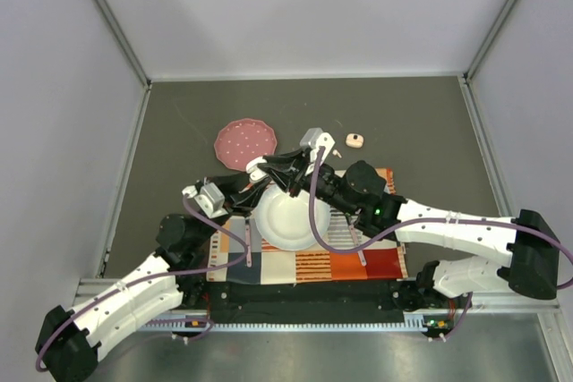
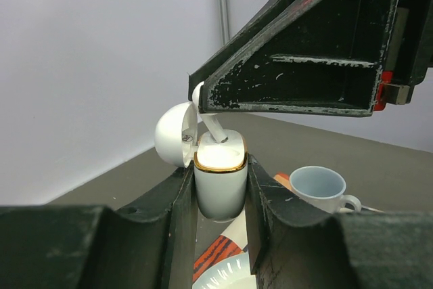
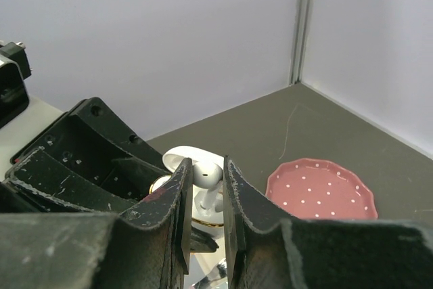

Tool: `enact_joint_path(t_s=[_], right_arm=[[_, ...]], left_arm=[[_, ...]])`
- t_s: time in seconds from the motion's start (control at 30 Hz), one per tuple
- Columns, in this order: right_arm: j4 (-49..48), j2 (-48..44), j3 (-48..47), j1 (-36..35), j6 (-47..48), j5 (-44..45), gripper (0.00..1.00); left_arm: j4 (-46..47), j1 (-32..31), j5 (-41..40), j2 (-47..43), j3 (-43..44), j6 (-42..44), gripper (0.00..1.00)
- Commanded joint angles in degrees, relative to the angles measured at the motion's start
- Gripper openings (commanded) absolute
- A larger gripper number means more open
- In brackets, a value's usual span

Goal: Insert the wireless bluetooth earbuds into the charging case
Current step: Insert the right earbud into the right side groove of the charging case.

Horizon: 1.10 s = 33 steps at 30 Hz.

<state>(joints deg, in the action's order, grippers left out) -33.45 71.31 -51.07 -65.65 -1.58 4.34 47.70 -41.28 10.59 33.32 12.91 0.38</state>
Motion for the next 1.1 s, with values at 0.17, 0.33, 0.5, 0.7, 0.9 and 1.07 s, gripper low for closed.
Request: enact_joint_path(t_s=[0.17, 0.33, 0.5, 0.7, 0.9, 1.07], right_arm=[[-2.9, 0.7, -0.7, -0.9, 0.9, 1.3, 0.0], [-3.2, 0.5, -0.7, -0.9, 1.3, 1.4, 0.0], [-3.4, 0.1, -0.3, -0.9, 3.2, 1.8, 0.0], [-3.9, 0.1, 0.4, -0.9, 4.3, 1.1, 0.0], [-2.9, 0.3, 0.4, -0.9, 5.3, 0.1, 0.0], [-1.8, 0.6, 0.5, -1.8, 8.1, 1.1, 0.0]], left_arm=[[3.5, 0.2, -0.7, -1.4, -0.4, -0.2, 0.0], [3.3, 0.2, -0.7, -1.4, -0.3, -0.2, 0.0], [3.3, 0.2, -0.7, -1.1, -0.1, -0.2, 0.0], [3.3, 0.2, -1.0, -1.0, -0.2, -0.2, 0.0], [3.0, 0.3, -1.3, -1.4, -0.3, -0.2, 0.0], [3.1, 0.2, -1.7, -1.6, -0.6, -0.3, 0.0]])
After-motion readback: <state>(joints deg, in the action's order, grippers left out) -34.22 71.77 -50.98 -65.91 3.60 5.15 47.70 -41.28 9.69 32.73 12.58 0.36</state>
